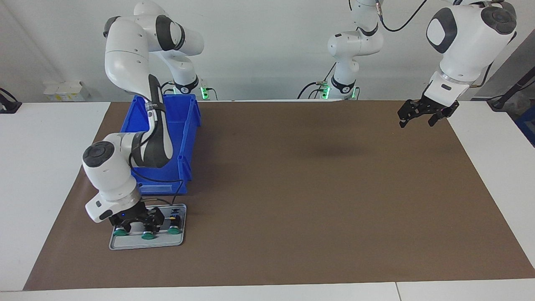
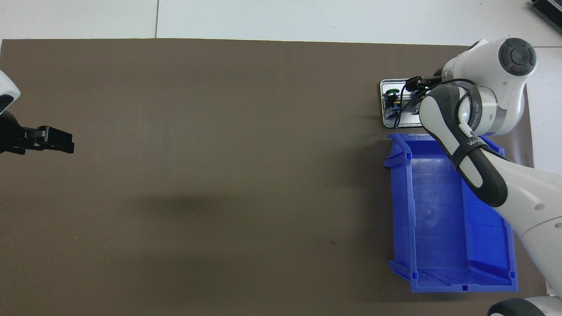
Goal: Place and press button with both arms
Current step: 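Reach the right gripper into the metal tray and grasp a button module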
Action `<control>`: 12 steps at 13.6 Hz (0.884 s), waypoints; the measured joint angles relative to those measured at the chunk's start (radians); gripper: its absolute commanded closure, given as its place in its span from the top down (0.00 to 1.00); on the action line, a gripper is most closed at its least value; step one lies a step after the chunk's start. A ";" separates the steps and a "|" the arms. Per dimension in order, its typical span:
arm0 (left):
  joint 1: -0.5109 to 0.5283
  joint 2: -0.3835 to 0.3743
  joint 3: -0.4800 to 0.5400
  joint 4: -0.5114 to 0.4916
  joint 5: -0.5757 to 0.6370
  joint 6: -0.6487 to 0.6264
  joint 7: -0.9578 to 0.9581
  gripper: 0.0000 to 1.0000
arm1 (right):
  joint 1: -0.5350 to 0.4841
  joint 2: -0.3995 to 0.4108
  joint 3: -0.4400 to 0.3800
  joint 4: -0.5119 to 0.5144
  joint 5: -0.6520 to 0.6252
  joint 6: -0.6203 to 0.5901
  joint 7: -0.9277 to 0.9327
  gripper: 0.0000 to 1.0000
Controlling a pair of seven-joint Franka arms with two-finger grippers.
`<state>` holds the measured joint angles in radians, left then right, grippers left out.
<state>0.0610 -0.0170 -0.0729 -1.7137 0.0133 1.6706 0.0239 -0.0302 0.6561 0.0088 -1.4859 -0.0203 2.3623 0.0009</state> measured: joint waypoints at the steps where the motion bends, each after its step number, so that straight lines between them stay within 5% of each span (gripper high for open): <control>1: 0.000 0.000 0.000 0.000 0.000 0.000 0.000 1.00 | 0.000 0.000 0.000 -0.017 0.000 0.012 -0.016 0.96; 3: 0.000 0.000 0.000 0.000 0.000 0.000 0.000 1.00 | -0.002 -0.002 0.000 -0.033 0.000 0.013 -0.046 0.77; 5: 0.000 0.000 0.000 0.000 0.000 0.000 0.000 1.00 | -0.003 -0.004 0.000 -0.042 0.000 0.012 -0.056 0.00; 12: 0.000 0.000 0.000 0.000 0.000 0.000 0.000 1.00 | -0.001 -0.025 0.000 -0.007 0.002 -0.068 -0.033 0.00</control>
<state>0.0610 -0.0170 -0.0729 -1.7137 0.0133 1.6706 0.0239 -0.0312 0.6314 0.0091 -1.4925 -0.0178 2.2943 -0.0321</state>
